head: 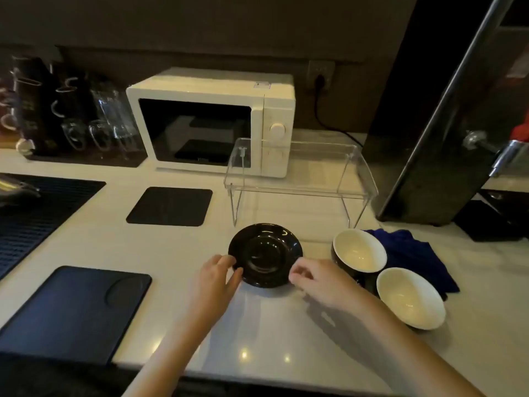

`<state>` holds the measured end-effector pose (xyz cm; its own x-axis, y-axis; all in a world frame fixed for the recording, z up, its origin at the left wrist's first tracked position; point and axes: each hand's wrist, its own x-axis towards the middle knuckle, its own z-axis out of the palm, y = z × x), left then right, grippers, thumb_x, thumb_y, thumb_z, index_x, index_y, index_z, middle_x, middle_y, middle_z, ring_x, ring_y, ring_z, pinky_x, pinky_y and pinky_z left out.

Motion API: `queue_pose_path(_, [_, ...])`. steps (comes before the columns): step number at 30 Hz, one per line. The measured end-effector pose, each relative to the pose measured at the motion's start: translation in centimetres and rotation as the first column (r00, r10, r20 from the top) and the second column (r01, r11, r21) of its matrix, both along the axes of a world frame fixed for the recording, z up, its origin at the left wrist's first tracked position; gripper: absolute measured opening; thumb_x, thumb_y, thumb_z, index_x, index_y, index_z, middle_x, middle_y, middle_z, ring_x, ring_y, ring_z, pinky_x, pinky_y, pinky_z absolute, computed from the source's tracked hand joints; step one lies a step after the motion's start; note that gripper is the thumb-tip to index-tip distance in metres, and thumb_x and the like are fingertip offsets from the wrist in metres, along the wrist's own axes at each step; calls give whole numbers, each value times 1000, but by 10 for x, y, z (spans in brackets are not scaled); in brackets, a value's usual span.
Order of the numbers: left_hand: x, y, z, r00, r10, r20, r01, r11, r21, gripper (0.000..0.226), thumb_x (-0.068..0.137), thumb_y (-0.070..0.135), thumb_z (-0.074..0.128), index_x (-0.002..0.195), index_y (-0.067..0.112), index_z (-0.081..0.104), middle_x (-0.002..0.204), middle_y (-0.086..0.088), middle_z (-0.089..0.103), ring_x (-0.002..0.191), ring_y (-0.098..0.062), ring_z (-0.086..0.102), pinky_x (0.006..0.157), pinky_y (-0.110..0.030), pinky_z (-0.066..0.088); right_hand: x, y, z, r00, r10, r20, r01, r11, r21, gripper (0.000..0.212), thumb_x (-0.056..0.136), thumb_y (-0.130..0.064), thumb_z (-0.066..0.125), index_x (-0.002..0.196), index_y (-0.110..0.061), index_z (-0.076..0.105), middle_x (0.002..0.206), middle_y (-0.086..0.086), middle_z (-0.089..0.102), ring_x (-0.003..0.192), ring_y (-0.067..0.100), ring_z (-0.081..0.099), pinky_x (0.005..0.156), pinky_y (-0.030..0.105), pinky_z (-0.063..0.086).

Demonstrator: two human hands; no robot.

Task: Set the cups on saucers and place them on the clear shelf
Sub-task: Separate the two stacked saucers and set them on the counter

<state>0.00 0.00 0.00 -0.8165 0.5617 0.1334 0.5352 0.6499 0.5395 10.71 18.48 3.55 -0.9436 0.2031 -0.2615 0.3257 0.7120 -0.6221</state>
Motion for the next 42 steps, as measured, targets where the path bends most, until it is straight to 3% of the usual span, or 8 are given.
queue_pose_path(3, [-6,7,-9,995,96,-29,-94,994,60,48,87,27,54,128,4,46,131,-15,51,120,-26,46,98,-29,36,-11,-1,-12,964,-160,-214,188,975,118,36,92,-32,48,123,-16,44,92,1,65,83,16,62,74,33,53])
queue_pose_path(6, [-6,12,-18,990,127,56,-128,992,13,60,88,30,52,137,3,31,142,-16,39,131,-27,34,106,-32,30,-16,-8,-29,929,-309,-202,337,933,123,44,90,-36,49,123,-10,38,96,4,62,83,19,60,61,25,45])
queue_pose_path(11, [-11,17,-20,892,203,404,-253,965,74,55,88,30,51,135,5,36,92,-11,67,84,-20,62,86,-29,48,-29,-9,-53,881,-466,-77,462,884,-67,36,88,-36,51,108,-6,50,98,8,64,86,22,61,70,34,51])
queue_pose_path(15, [-14,18,-19,597,50,800,-442,853,277,25,89,11,50,109,-2,56,71,-17,68,54,-19,68,62,-34,60,-36,-7,-58,880,-473,-54,459,873,-167,21,88,-25,49,91,-5,57,82,11,64,76,24,61,69,39,52])
queue_pose_path(24, [-18,10,-18,320,-141,937,-596,739,315,22,89,24,50,101,6,56,73,-22,73,63,-29,72,62,-38,60,-29,-1,-47,846,-530,-53,477,798,-368,14,88,-9,46,85,-8,59,59,9,64,41,15,56,40,22,46])
queue_pose_path(33, [-19,11,-19,393,-129,910,-557,754,348,21,91,19,44,90,4,59,57,-14,70,52,-24,69,53,-32,59,3,0,-25,799,-598,-55,422,625,-657,14,86,-2,50,92,2,62,63,16,68,45,20,65,42,23,54])
queue_pose_path(38, [-17,12,-26,590,-56,806,-432,821,373,10,83,10,58,80,7,66,70,-14,65,64,-23,65,61,-33,55,41,-6,-22,829,-558,-31,357,571,-739,14,86,0,51,94,2,62,62,14,68,43,18,63,41,24,53])
queue_pose_path(42, [-23,19,-29,590,2,807,-448,832,326,14,80,14,63,92,9,66,90,-20,68,84,-31,66,77,-41,54,65,-12,-28,871,-491,26,322,530,-785,18,85,4,50,93,0,65,59,15,66,39,20,61,36,24,50])
